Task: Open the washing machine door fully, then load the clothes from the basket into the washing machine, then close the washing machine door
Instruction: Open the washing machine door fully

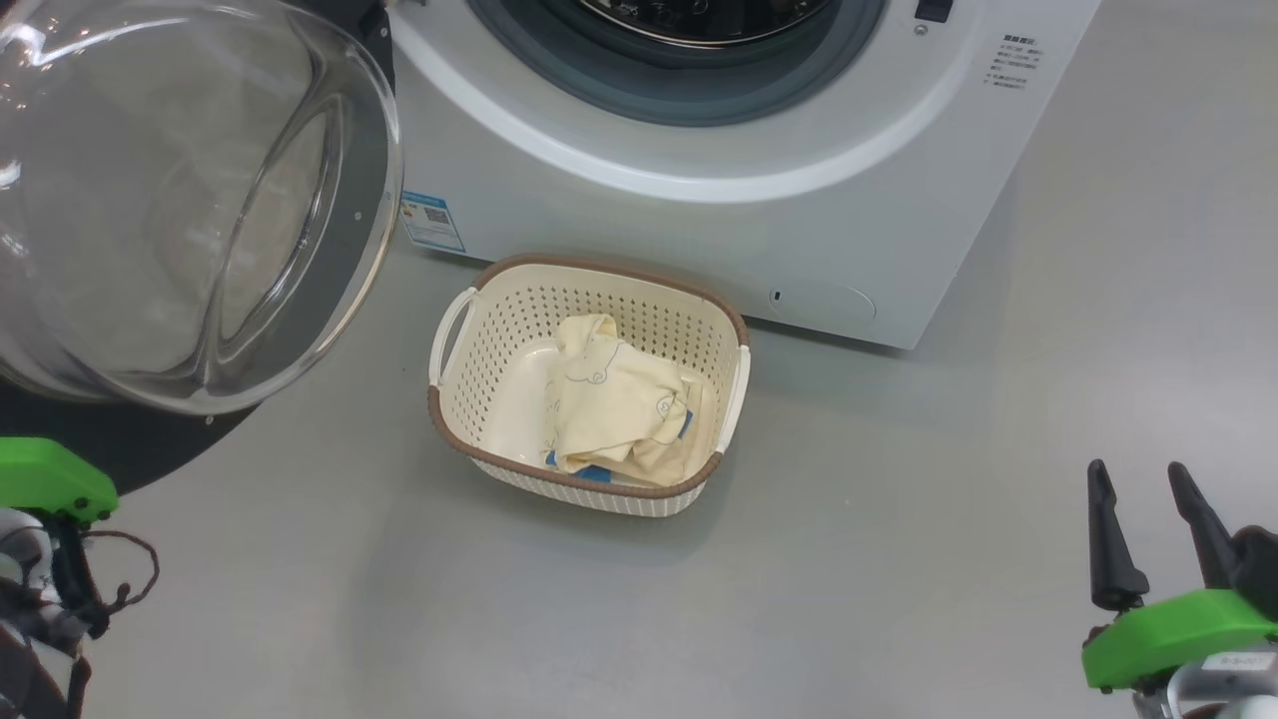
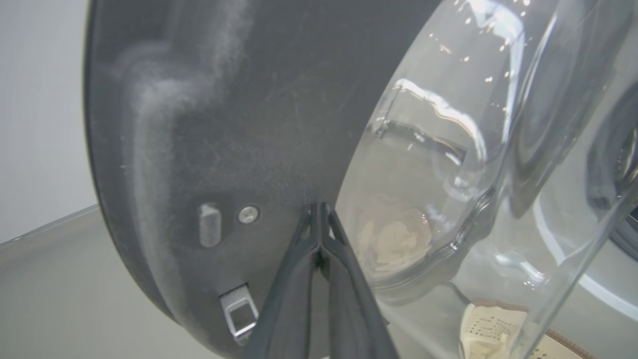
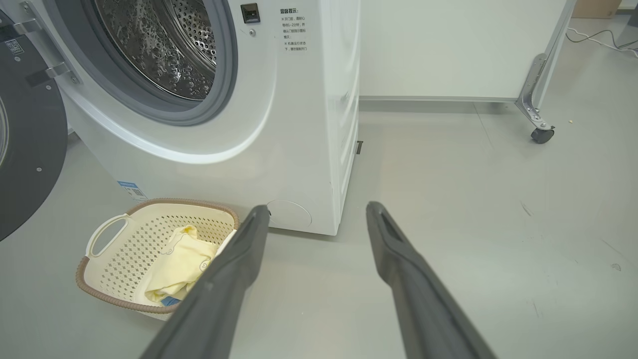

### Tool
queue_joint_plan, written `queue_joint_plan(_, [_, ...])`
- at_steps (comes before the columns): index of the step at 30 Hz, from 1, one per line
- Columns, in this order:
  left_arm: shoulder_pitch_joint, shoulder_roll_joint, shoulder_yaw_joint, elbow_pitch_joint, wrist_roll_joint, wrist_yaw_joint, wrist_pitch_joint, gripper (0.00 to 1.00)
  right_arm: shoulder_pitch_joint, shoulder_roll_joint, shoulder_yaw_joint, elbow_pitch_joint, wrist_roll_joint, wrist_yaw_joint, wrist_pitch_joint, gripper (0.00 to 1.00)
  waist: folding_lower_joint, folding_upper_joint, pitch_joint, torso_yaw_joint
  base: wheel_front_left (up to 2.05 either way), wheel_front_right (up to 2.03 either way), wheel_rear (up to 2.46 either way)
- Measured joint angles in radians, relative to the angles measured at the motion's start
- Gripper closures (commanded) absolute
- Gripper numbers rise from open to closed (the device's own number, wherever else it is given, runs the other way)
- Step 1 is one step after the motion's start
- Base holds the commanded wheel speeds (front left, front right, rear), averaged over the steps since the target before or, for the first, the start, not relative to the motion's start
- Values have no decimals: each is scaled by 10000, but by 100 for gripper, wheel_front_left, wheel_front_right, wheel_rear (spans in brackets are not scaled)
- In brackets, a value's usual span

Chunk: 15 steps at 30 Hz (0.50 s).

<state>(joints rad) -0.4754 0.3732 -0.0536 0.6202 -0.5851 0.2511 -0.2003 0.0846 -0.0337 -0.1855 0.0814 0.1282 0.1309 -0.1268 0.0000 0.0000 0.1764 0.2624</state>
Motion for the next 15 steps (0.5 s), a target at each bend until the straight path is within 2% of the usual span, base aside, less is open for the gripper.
queue_joint_plan(4, [-308,221,115,629,-42,-2,-100,100,-144,-2,4,0,-65,0,0,0,0,0,62,-75,0,0,0])
queue_joint_plan(15, [-523,238,215,1221,-42,-2,-328,100,-157,-2,-8,61,-65,0,0,0,0,0,-5,-104,0,0,0])
